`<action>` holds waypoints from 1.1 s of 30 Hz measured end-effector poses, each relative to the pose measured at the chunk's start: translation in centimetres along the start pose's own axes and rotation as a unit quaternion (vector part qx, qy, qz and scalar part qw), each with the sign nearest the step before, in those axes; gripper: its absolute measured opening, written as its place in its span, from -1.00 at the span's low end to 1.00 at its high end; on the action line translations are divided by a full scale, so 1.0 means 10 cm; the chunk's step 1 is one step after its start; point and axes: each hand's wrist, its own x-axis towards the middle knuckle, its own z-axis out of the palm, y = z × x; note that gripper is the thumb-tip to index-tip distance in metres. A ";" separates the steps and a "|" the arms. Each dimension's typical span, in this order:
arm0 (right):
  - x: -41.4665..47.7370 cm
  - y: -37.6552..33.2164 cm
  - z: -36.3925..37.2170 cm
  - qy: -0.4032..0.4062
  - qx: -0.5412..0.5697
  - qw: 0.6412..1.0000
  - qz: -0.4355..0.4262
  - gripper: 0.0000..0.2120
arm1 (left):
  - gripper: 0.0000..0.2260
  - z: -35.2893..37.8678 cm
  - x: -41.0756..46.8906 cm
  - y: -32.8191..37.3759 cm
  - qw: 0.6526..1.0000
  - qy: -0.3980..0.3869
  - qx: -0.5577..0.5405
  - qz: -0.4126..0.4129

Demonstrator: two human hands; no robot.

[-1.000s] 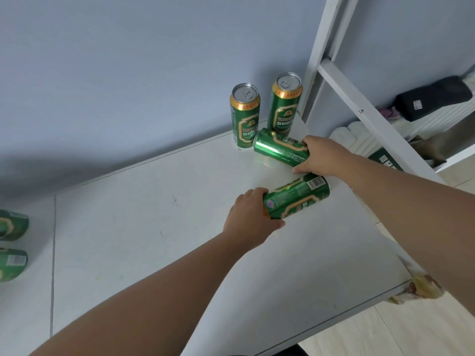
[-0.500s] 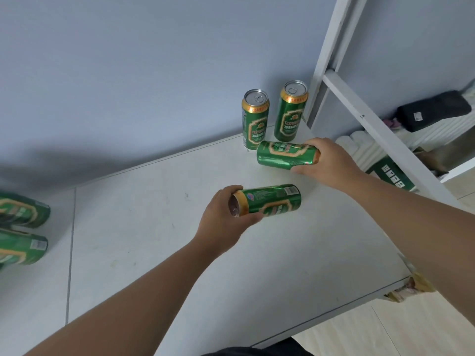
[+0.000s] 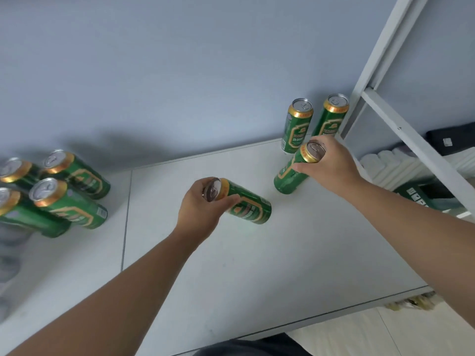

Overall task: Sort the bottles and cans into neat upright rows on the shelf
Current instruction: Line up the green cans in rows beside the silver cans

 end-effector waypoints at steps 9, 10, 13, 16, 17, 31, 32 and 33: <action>-0.28 -0.92 0.77 -0.139 -0.051 0.984 -0.097 -0.37 | -0.44 -1.06 -0.32 -0.27 0.994 0.112 -0.008 0.002; -0.30 -1.04 0.87 -0.156 -0.060 0.980 -0.107 -0.37 | -0.46 -1.18 -0.36 -0.31 0.992 0.123 -0.007 0.002; -0.38 -1.40 1.16 -0.198 -0.077 0.967 -0.139 -0.35 | -0.48 -1.52 -0.45 -0.47 0.988 0.154 -0.009 0.000; -0.49 -1.72 1.45 -0.229 -0.109 0.950 -0.182 -0.31 | -0.49 -1.80 -0.55 -0.66 0.983 0.181 -0.018 -0.006; -0.53 -1.81 1.54 -0.235 -0.118 0.945 -0.196 -0.30 | -0.49 -1.87 -0.58 -0.72 0.982 0.187 -0.020 -0.008; -0.94 -2.88 2.55 -0.319 -0.127 0.893 -0.293 -0.36 | -0.41 -2.91 -0.59 -1.42 0.952 0.300 0.045 -0.037; -0.97 -2.93 2.63 -0.323 -0.129 0.890 -0.296 -0.36 | -0.39 -2.98 -0.57 -1.45 0.951 0.304 0.046 -0.036; -1.00 -2.97 2.70 -0.325 -0.134 0.887 -0.299 -0.35 | -0.38 -3.03 -0.55 -1.48 0.950 0.307 0.047 -0.033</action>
